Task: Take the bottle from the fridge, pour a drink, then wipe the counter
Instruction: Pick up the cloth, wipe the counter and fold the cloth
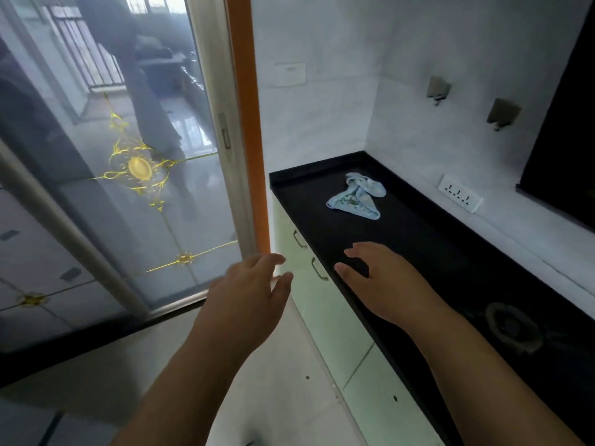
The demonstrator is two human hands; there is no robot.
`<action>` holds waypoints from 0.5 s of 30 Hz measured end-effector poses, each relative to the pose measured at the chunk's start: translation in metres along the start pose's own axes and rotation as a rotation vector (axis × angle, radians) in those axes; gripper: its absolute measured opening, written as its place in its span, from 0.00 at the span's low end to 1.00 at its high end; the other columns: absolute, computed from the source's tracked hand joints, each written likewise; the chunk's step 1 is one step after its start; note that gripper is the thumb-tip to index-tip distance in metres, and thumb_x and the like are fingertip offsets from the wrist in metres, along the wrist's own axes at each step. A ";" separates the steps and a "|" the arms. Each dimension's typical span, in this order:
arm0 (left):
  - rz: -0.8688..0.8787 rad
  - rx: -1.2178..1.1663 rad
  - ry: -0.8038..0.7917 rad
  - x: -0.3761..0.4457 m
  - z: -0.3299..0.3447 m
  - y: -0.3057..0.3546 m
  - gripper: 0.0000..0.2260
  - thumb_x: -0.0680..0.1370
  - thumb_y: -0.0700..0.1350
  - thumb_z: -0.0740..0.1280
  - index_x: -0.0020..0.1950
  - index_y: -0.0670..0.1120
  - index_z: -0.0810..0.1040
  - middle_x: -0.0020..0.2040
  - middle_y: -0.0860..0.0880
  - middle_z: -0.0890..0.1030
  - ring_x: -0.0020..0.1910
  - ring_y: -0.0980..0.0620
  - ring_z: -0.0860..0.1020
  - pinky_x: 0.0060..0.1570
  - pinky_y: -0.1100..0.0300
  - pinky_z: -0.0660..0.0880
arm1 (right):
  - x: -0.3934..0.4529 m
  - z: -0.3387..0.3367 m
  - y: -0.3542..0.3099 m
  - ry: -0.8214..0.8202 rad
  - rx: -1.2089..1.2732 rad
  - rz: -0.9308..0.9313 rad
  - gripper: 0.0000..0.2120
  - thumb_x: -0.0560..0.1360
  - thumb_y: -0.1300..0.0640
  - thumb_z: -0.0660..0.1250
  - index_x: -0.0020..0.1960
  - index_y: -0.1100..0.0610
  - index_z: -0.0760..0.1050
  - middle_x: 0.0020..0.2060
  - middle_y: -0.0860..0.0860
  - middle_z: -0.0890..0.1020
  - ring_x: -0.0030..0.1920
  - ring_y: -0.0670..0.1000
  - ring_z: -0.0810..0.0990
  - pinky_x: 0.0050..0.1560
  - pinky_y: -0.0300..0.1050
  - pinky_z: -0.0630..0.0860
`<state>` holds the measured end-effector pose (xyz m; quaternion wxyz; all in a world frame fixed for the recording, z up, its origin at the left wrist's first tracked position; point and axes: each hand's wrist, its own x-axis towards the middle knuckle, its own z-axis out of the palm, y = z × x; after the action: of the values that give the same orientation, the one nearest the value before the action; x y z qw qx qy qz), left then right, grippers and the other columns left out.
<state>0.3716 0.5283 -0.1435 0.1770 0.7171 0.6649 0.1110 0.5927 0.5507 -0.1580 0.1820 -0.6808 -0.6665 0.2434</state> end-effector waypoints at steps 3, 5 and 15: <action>0.058 0.000 -0.040 0.062 -0.009 -0.013 0.20 0.85 0.59 0.56 0.76 0.57 0.69 0.77 0.54 0.72 0.73 0.49 0.72 0.74 0.45 0.69 | 0.044 0.006 -0.008 0.048 0.005 0.065 0.26 0.81 0.40 0.65 0.74 0.50 0.73 0.76 0.46 0.71 0.71 0.48 0.73 0.69 0.41 0.67; 0.087 0.002 -0.078 0.097 -0.011 -0.017 0.19 0.85 0.59 0.56 0.76 0.57 0.70 0.76 0.53 0.73 0.73 0.49 0.73 0.73 0.44 0.70 | 0.067 0.010 -0.006 0.044 0.010 0.116 0.25 0.81 0.40 0.66 0.74 0.50 0.73 0.75 0.46 0.71 0.70 0.48 0.74 0.67 0.40 0.68; 0.175 0.058 -0.233 0.259 0.019 -0.017 0.20 0.85 0.58 0.59 0.75 0.55 0.71 0.76 0.51 0.73 0.71 0.48 0.75 0.71 0.48 0.70 | 0.188 0.035 0.048 0.027 0.038 0.317 0.27 0.80 0.37 0.65 0.74 0.49 0.73 0.73 0.48 0.74 0.66 0.49 0.77 0.67 0.46 0.72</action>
<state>0.3874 0.7846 -0.1874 0.2218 0.7851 0.5779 0.0227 0.6109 0.7333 -0.2309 0.1632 -0.7769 -0.5436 0.2727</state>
